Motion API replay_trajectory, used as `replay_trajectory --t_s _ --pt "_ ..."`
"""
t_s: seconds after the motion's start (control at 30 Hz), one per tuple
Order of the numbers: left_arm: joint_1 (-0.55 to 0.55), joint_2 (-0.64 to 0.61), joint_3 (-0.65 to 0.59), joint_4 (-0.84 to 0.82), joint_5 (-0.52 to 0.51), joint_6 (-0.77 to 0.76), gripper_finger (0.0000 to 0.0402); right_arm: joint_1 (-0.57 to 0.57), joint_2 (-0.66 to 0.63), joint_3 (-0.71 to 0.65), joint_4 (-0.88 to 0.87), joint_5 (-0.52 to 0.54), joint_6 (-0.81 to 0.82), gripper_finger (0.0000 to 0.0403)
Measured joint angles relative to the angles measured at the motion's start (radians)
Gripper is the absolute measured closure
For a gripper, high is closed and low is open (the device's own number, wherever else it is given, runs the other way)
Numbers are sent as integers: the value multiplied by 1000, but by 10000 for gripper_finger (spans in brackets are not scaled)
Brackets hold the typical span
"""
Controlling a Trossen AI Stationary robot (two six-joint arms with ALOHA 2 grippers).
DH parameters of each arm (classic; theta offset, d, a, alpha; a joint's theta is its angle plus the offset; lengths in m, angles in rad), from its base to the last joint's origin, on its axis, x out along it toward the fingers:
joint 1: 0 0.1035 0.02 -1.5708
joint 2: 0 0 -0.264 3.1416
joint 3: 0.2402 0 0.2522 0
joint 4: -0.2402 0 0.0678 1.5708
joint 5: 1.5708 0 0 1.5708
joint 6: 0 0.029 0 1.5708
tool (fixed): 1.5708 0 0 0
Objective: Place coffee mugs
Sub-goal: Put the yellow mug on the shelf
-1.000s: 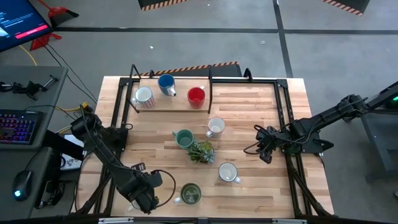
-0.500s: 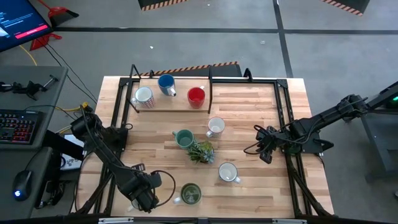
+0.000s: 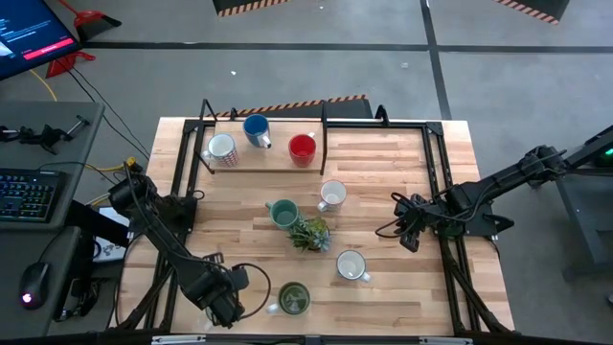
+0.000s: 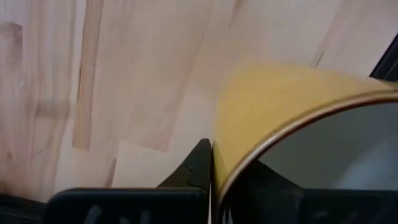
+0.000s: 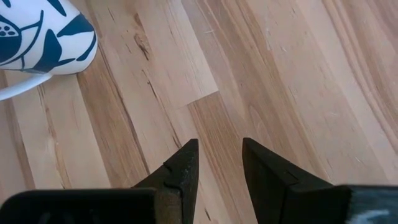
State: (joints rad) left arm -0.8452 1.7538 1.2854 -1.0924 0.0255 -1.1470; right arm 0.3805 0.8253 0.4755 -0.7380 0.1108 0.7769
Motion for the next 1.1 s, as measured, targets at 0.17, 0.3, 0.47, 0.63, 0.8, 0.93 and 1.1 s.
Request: replay_trajectory --t_s 0.17,0.3,0.47,0.63,0.8,0.93,1.1 --pt "3 -4 0 -7 0 -8 392 0 0 0 0 0 0 299" --pt "22 -36 -2 -25 -9 -8 392 0 0 0 0 22 0 299" --pt "72 -101 -2 -109 -14 -12 392 0 0 0 1 56 5 299" --pt "163 -189 -2 -219 -13 8 392 0 0 0 3 57 8 299" --pt "295 -273 -2 -272 -51 89 392 0 0 0 7 58 11 299" --pt "432 -314 -1 -309 -68 175 392 0 0 0 11 64 35 299" --pt "618 -332 -1 -303 -70 295 392 0 0 0 38 64 35 299"
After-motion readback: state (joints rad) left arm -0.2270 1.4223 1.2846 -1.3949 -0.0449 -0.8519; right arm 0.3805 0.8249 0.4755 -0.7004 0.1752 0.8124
